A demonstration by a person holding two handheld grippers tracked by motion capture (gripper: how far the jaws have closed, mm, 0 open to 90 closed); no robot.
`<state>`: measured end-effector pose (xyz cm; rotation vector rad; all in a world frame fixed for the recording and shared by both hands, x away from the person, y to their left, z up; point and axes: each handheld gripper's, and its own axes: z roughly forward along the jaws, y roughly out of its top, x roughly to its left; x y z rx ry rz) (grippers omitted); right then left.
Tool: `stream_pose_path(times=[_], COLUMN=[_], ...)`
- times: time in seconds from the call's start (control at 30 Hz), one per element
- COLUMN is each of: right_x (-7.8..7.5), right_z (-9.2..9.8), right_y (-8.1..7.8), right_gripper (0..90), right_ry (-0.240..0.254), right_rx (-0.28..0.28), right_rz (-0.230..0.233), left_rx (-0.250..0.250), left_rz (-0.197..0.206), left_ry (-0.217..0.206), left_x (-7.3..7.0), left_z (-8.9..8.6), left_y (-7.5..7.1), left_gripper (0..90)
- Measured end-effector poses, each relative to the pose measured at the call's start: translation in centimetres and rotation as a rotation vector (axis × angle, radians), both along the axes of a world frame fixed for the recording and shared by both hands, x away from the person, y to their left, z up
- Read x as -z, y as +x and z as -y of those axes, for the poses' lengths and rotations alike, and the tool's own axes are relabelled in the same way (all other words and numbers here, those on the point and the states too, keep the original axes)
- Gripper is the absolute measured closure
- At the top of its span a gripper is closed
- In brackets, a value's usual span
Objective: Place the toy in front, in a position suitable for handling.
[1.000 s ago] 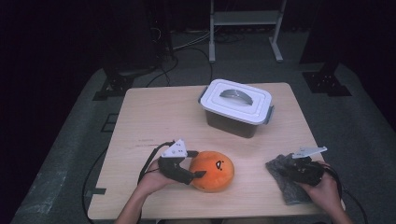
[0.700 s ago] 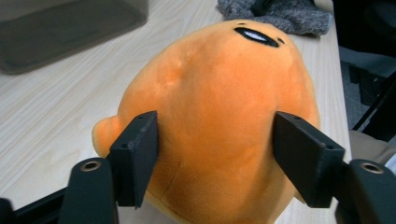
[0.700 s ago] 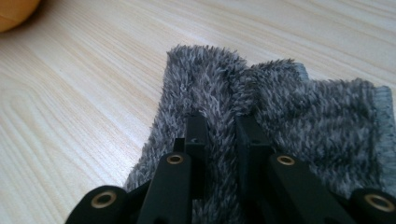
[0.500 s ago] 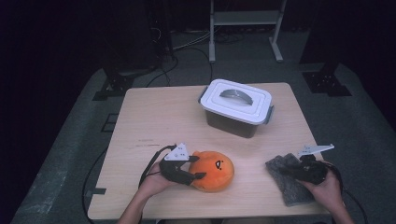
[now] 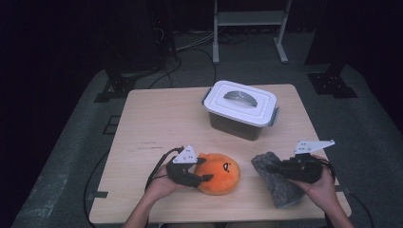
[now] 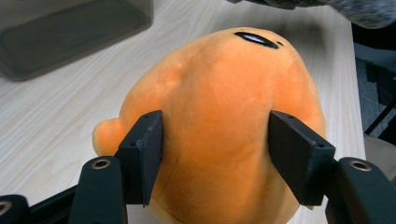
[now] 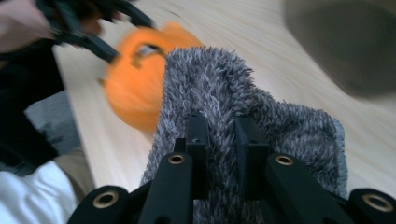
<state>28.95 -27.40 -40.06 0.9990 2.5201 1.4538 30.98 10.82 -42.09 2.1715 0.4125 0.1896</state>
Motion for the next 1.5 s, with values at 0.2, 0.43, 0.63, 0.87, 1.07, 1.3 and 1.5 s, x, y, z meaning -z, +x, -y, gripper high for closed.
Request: stream_pose_path(times=[0.2, 0.43, 0.63, 0.87, 1.07, 1.3, 1.5], right_x=[-1.5, -1.8, -0.9, 1.1, 2.3, 2.3, 0.4], right_z=[-4.3, -8.5, -9.7, -8.1, -6.3, -5.3, -7.9], right_y=[-0.1, 0.6, 1.2, 0.8, 0.3, -0.7, -1.5], right_gripper=[77.5, 77.5, 77.4, 77.5, 77.5, 77.5, 77.5], right_ry=[0.016, -0.014, -0.030, -0.028, -0.039, -0.060, -0.058], right_rx=[-0.111, -0.192, -0.197, -0.172, -0.132, -0.102, -0.165], right_rz=[0.044, 0.054, 0.032, -0.017, -0.050, -0.039, 0.040], left_rx=[-0.005, -0.005, -0.013, -0.012, 0.000, -0.017, -0.034], left_rz=[0.012, 0.023, 0.016, 0.001, -0.002, -0.015, -0.019], left_ry=[0.006, 0.010, 0.001, -0.016, -0.027, -0.034, -0.033], left_x=[-0.1, -0.2, -0.1, 0.2, 0.3, 0.4, 0.3], left_z=[0.5, 1.0, 0.8, 0.5, 0.3, 0.3, 0.5], left_y=[-0.2, -0.5, -0.5, -0.2, -0.1, 0.1, 0.1], left_gripper=[37.6, 38.0, 38.1, 37.9, 36.8, 36.1, 35.8])
